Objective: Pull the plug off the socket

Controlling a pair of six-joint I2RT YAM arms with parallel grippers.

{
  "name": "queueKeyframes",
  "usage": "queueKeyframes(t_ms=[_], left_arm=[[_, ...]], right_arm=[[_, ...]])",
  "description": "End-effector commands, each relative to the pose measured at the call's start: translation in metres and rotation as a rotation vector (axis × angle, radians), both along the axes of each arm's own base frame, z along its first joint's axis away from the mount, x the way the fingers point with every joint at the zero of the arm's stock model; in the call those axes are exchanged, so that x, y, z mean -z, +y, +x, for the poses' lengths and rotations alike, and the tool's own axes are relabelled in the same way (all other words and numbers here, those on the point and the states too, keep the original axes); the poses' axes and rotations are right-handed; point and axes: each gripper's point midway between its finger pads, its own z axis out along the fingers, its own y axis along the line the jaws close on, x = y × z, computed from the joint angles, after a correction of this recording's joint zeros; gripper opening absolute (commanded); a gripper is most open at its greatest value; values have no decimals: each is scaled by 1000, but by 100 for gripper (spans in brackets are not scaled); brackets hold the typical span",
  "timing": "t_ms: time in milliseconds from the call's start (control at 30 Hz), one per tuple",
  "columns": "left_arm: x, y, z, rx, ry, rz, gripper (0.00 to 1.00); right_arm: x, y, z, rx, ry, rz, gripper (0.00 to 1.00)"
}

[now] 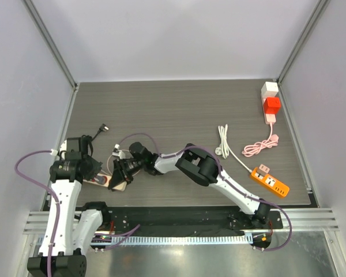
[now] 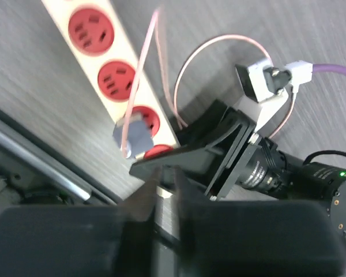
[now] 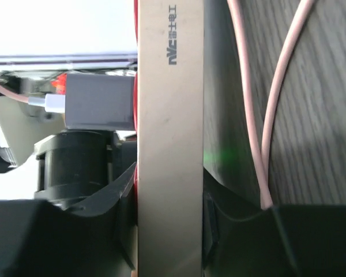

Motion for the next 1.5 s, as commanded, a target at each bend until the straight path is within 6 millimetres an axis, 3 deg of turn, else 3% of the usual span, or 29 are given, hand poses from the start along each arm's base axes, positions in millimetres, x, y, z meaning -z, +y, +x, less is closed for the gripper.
queueKeyframes(t_ms=[0, 100, 233, 300, 367, 400, 533, 667, 833, 967, 1233, 1333, 1467], left_arm=[[-12, 2, 16, 47, -53, 29, 0], [-4, 2, 14, 34, -48, 24, 0], [-9, 6, 15, -8, -82, 34, 0], [-11, 7, 14, -35, -69, 29, 42], [-5, 7, 8, -49, -7, 24, 67], [-5, 5, 8, -55, 1, 12, 69], [7, 2, 0, -82, 89, -15, 71], [21, 0, 5, -94, 82, -31, 67], [41, -3, 11, -124, 99, -60, 62], [47, 3, -3, -147, 167, -24, 70], [34, 0, -5, -171, 91, -55, 74], [18, -15, 6, -119, 8, -129, 64], [12, -23, 2, -110, -3, -176, 59]], right_arm=[[38, -9, 7, 29, -66, -160, 1], [38, -10, 10, 32, -119, -166, 1], [29, -9, 11, 30, -131, -138, 1], [26, -9, 12, 37, -121, -122, 1], [20, -8, 14, 40, -110, -76, 1], [20, -9, 13, 47, -70, -81, 1], [10, -12, 19, 68, -25, -35, 1], [-4, -12, 19, 67, -32, 11, 1], [-3, -13, 19, 70, -33, 8, 1], [-3, -13, 21, 74, -30, 10, 1], [-1, -15, 23, 77, -33, 8, 1], [1, -14, 24, 80, -37, 2, 1], [3, -14, 24, 79, -38, -3, 1]])
